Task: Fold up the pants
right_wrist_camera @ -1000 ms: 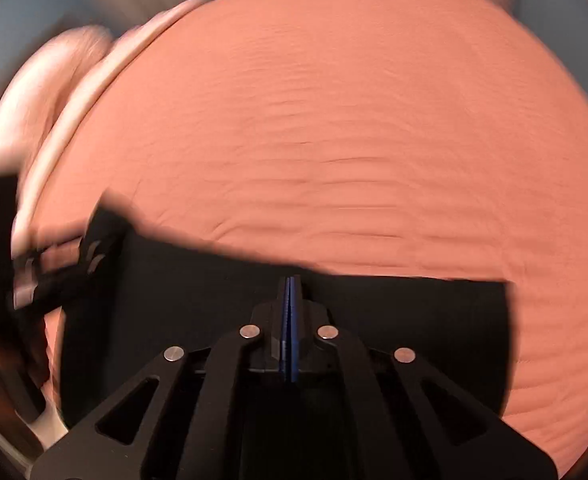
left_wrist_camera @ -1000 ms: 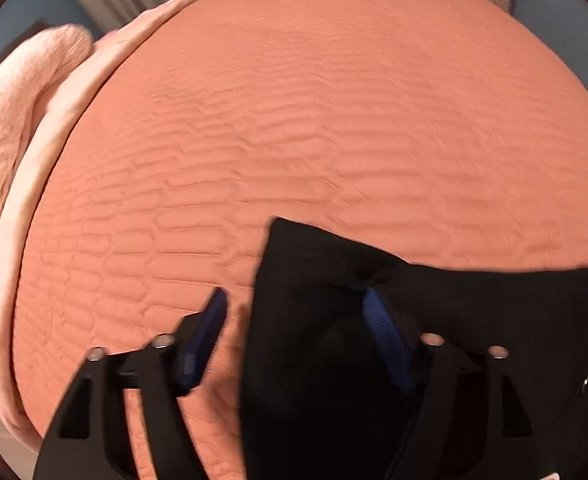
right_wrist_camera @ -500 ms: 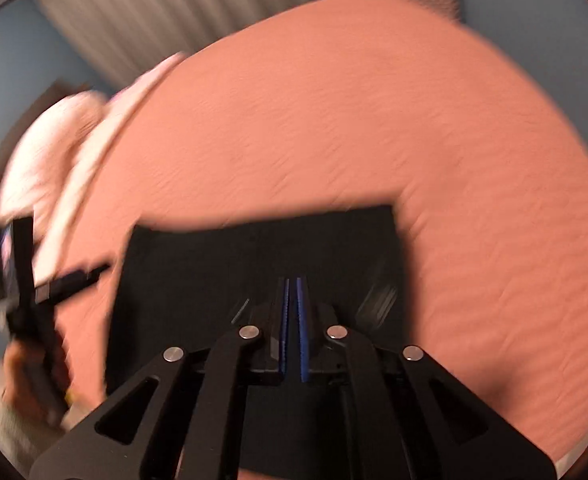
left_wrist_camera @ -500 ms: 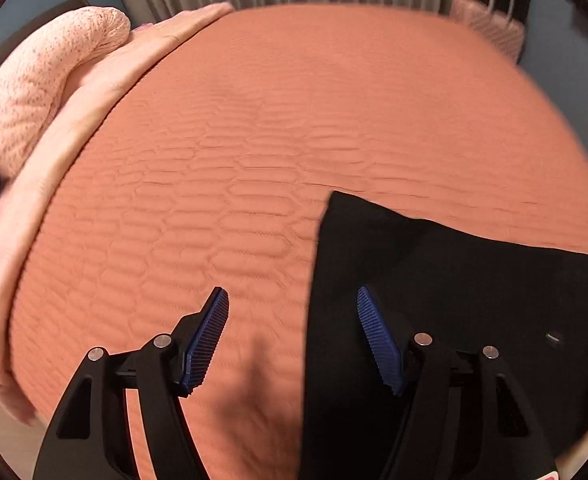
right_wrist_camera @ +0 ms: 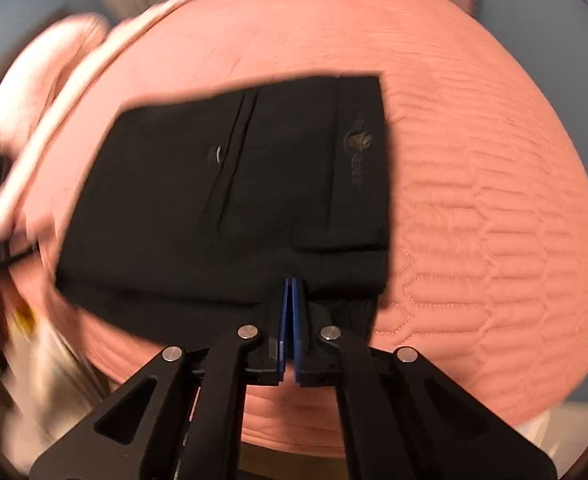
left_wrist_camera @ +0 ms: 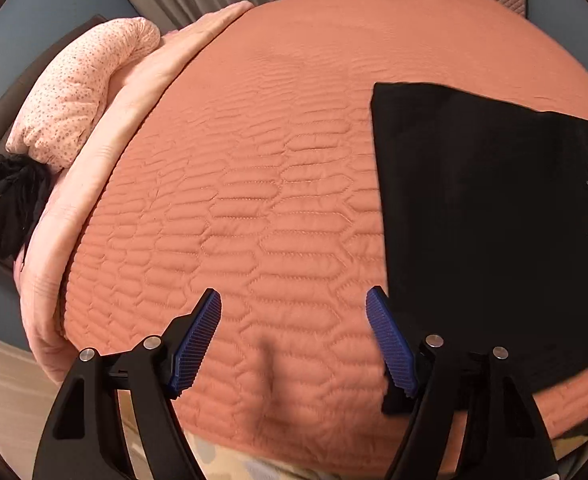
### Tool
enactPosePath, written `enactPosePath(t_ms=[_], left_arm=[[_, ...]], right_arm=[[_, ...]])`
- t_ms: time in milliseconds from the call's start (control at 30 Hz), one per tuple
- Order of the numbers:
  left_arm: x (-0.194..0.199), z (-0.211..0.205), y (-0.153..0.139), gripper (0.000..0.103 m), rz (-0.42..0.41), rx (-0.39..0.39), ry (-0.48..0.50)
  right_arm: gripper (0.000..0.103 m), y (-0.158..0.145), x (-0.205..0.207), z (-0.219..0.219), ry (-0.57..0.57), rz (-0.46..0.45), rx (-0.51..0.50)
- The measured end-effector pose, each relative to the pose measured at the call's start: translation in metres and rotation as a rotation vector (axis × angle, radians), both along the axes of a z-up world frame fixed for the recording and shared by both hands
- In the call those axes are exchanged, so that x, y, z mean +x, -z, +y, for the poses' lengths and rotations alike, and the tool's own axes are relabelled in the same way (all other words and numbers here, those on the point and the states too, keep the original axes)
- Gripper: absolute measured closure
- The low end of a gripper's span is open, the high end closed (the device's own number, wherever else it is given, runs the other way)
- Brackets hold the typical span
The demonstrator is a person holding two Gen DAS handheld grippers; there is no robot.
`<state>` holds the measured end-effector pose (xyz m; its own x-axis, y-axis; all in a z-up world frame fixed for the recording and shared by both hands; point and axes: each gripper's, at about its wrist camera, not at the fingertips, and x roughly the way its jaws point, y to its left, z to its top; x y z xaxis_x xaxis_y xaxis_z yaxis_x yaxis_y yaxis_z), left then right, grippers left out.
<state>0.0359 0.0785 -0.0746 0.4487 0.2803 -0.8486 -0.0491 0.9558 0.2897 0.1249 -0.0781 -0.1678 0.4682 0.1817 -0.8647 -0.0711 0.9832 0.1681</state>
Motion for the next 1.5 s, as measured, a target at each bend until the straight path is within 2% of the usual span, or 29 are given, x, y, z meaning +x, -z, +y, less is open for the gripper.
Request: enactPosePath(t_ms=[67, 167, 267, 333, 367, 400, 433, 533, 600, 667, 700, 733, 800, 867, 900, 967, 1000, 1033, 1067, 1100, 1167, 1200, 1233, 1267, 1300, 1333, 1367, 1433, 1500], left_arm=[[-0.011, -0.002, -0.005, 0.029, -0.026, -0.070, 0.039], [-0.018, -0.027, 0.009, 0.029, 0.019, -0.088, 0.111], [-0.020, -0.042, 0.035, 0.029, 0.026, 0.015, 0.189], [-0.022, -0.048, 0.044, 0.027, 0.011, 0.064, 0.220], [-0.023, -0.050, 0.046, 0.027, 0.002, 0.077, 0.230], [-0.022, -0.048, 0.047, 0.027, -0.004, 0.081, 0.238], [-0.023, -0.048, 0.048, 0.026, -0.012, 0.085, 0.250], [-0.027, -0.049, 0.050, 0.026, -0.007, 0.060, 0.255], [-0.027, -0.044, 0.046, 0.026, 0.009, 0.012, 0.235], [-0.025, -0.037, 0.047, 0.023, 0.023, -0.045, 0.209], [-0.023, -0.033, 0.048, 0.017, 0.027, -0.060, 0.198], [-0.020, -0.029, 0.049, 0.012, 0.031, -0.071, 0.188], [-0.014, -0.020, 0.053, 0.007, 0.051, -0.122, 0.161], [-0.010, -0.010, 0.055, 0.005, 0.077, -0.196, 0.124], [-0.008, -0.008, 0.056, 0.005, 0.085, -0.217, 0.113], [-0.007, -0.010, 0.055, 0.005, 0.082, -0.204, 0.124], [-0.009, -0.015, 0.054, 0.005, 0.076, -0.175, 0.140], [-0.011, -0.021, 0.052, 0.005, 0.065, -0.130, 0.161], [-0.013, -0.026, 0.052, 0.005, 0.053, -0.095, 0.174], [-0.015, -0.030, 0.051, 0.005, 0.042, -0.066, 0.182], [-0.017, -0.038, 0.051, 0.005, 0.031, -0.031, 0.174], [-0.017, -0.040, 0.050, 0.005, 0.029, -0.024, 0.168], [-0.017, -0.042, 0.050, 0.005, 0.029, -0.018, 0.167], [-0.018, -0.043, 0.049, 0.005, 0.031, -0.012, 0.171], [-0.019, -0.044, 0.047, 0.005, 0.031, -0.005, 0.181], [-0.018, -0.043, 0.046, 0.005, 0.029, -0.004, 0.187], [-0.018, -0.044, 0.042, 0.005, 0.029, -0.004, 0.189], [-0.017, -0.040, 0.027, 0.008, 0.024, -0.044, 0.164], [-0.014, -0.036, 0.012, 0.008, 0.013, -0.139, 0.152]], right_arm=[[0.095, -0.032, 0.035, 0.050, -0.141, -0.085, 0.017], [0.094, -0.042, 0.117, 0.131, -0.330, -0.044, 0.123], [0.094, -0.018, 0.186, 0.189, -0.456, 0.078, 0.131], [0.094, 0.011, 0.223, 0.231, -0.513, 0.170, 0.038], [0.094, 0.012, 0.205, 0.225, -0.532, 0.193, 0.012], [0.094, 0.025, 0.219, 0.246, -0.552, 0.219, -0.029], [0.094, 0.023, 0.200, 0.202, -0.561, 0.233, -0.041], [0.093, 0.041, 0.196, 0.198, -0.578, 0.291, -0.058], [0.097, 0.048, 0.190, 0.181, -0.647, 0.243, -0.138], [0.092, 0.053, 0.211, 0.165, -0.461, 0.213, -0.287], [0.092, 0.043, 0.213, 0.155, -0.402, 0.179, -0.244], [0.092, 0.024, 0.205, 0.148, -0.395, 0.142, -0.085], [0.092, 0.006, 0.169, 0.158, -0.504, 0.140, 0.101], [0.096, 0.021, 0.145, 0.170, -0.600, 0.147, 0.029], [0.098, 0.051, 0.147, 0.169, -0.589, 0.180, -0.102], [0.103, 0.058, 0.170, 0.138, -0.420, 0.214, 0.102], [0.103, 0.048, 0.176, 0.123, -0.276, 0.169, 0.082], [0.099, 0.028, 0.173, 0.115, -0.205, 0.086, 0.081], [0.099, 0.015, 0.163, 0.116, -0.243, 0.056, 0.185], [0.099, 0.013, 0.156, 0.121, -0.283, 0.060, 0.220], [0.102, 0.045, 0.144, 0.143, -0.400, 0.133, 0.041], [0.103, 0.058, 0.147, 0.136, -0.367, 0.145, -0.039], [0.102, 0.064, 0.149, 0.114, -0.242, 0.128, -0.084], [0.096, 0.057, 0.146, 0.098, -0.149, 0.099, -0.074], [0.096, 0.044, 0.136, 0.082, -0.097, 0.062, -0.007], [0.096, 0.027, 0.115, 0.070, -0.098, 0.021, 0.099], [0.096, 0.017, 0.096, 0.068, -0.112, -0.002, 0.137], [0.096, 0.010, 0.044, 0.057, -0.159, -0.009, 0.131], [0.096, 0.017, -0.003, 0.030, -0.148, -0.013, 0.043]])
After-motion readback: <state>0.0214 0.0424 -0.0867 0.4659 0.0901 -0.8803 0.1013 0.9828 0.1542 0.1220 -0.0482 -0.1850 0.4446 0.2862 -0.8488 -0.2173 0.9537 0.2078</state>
